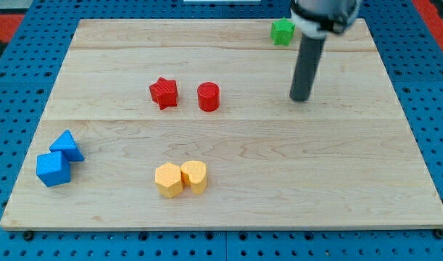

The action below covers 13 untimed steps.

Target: Move hexagon upwards

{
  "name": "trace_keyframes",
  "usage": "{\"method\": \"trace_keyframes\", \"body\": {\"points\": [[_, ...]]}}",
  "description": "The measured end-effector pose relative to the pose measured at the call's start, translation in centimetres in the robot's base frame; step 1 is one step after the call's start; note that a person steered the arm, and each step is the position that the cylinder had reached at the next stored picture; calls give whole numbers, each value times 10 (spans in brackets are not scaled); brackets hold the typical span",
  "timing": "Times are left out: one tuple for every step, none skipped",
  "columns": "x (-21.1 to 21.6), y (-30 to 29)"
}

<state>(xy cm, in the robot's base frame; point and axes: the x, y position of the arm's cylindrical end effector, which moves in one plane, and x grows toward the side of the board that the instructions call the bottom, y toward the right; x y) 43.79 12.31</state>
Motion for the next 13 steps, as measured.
{"method": "trace_keyframes", "body": {"points": [[81,-24],[104,-56],[128,-104],[138,-160],[137,-210],[117,-235],[83,-237],[55,-249],[67,-257],[57,-295],[25,-339],[6,-343],[8,-321]]}}
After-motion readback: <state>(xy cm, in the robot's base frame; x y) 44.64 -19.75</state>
